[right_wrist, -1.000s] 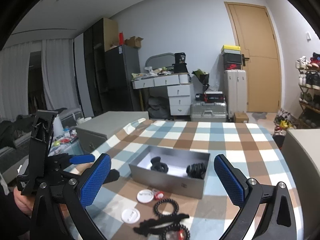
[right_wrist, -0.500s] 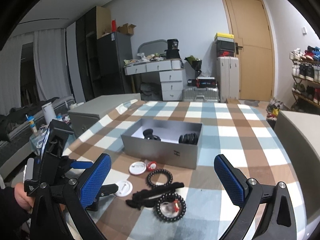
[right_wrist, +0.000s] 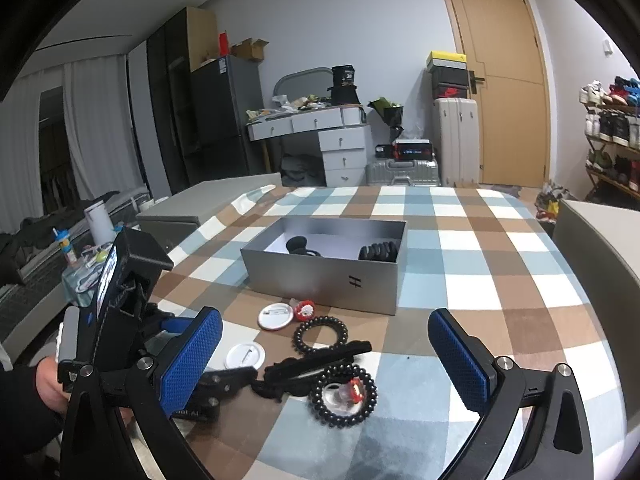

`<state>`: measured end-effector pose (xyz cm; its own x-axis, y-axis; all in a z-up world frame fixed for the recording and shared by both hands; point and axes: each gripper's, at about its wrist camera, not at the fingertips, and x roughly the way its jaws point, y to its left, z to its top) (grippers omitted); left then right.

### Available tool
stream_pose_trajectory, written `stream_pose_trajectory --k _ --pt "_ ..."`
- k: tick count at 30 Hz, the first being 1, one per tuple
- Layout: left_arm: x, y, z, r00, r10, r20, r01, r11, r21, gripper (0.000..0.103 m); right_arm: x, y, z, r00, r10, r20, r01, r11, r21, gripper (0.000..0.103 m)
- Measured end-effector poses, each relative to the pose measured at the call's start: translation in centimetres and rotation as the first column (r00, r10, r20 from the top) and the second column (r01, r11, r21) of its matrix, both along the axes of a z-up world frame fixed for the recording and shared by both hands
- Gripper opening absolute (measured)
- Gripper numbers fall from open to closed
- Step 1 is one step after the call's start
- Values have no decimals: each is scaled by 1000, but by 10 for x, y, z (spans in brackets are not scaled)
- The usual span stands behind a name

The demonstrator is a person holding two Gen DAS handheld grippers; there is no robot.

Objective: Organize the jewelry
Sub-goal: 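Grasp the white round pin badge with the left tool, then grasp the red-rimmed pin badge with the right tool while the left tool holds the white badge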

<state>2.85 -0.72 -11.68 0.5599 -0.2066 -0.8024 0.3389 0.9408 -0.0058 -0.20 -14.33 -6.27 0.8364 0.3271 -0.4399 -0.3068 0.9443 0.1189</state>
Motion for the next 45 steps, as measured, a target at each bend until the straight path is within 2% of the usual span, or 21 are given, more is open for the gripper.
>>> stream_pose_trajectory --k 5,7,9,18,26,34,37,40,45 --pt "0 -5 2 999 -49 8 49 999 -5 63 0 -4 -1 1000 -3 -8 4 1000 17 103" --pt "1 -6 3 998 -69 8 69 998 -10 47 1 -5 -1 1000 -3 -12 3 1000 21 103" --pt "3 -8 4 996 -84 9 84 996 -11 37 1 -4 -1 1000 -2 -13 2 1000 22 103" --pt "5 -2 8 998 -63 14 63 997 -44 37 2 -8 -2 999 -2 -34 3 999 36 103" --pt "0 36 26 995 62 76 -53 992 -113 37 28 -3 -6 986 72 -148 -49 987 151 103" --pt "-9 74 38 979 160 127 -138 977 -160 37 67 46 -15 956 162 -246 -141 985 100 103" --pt "-10 85 41 975 177 138 -152 973 -174 37 79 64 -21 940 195 -279 -176 980 94 94" --pt "-10 92 43 970 190 154 -162 971 -177 37 94 79 -29 917 229 -327 -203 973 110 91" --pt "-6 103 39 968 201 150 -171 966 -193 37 113 93 -45 884 225 -409 -203 974 95 77"
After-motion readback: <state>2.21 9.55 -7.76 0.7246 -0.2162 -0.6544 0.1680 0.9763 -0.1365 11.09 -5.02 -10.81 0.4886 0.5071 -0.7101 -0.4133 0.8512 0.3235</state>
